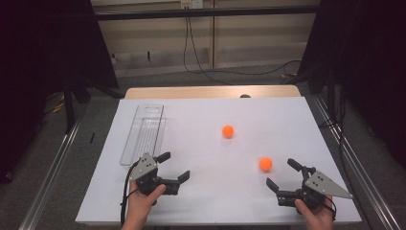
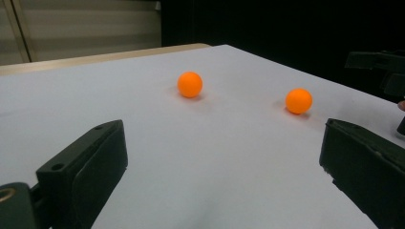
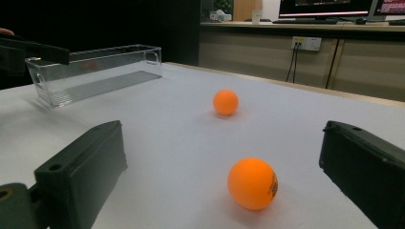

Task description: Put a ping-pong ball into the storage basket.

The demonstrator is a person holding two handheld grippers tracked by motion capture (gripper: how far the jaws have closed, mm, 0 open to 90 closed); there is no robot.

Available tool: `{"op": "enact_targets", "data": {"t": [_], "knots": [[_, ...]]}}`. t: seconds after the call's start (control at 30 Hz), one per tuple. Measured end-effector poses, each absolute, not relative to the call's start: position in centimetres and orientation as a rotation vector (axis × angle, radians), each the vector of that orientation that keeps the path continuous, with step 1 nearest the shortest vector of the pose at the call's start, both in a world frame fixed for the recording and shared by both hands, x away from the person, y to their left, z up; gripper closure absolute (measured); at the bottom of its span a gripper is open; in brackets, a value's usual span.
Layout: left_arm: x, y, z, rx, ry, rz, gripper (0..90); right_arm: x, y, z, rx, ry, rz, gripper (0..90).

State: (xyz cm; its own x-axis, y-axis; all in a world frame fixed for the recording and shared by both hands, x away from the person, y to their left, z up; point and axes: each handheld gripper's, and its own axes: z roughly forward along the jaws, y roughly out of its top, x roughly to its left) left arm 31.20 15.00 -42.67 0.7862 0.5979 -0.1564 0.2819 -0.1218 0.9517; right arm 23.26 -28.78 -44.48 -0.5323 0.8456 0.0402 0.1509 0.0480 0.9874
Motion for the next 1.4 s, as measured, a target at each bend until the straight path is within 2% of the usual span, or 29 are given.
{"op": "enact_targets", "data": {"t": [1.4], "knots": [[32.4,11.5,-43.1,1.78,0.683,0.277,2.7,23.3,-28.6,-44.4,0.99,1.751,1.534,1.7]]}}
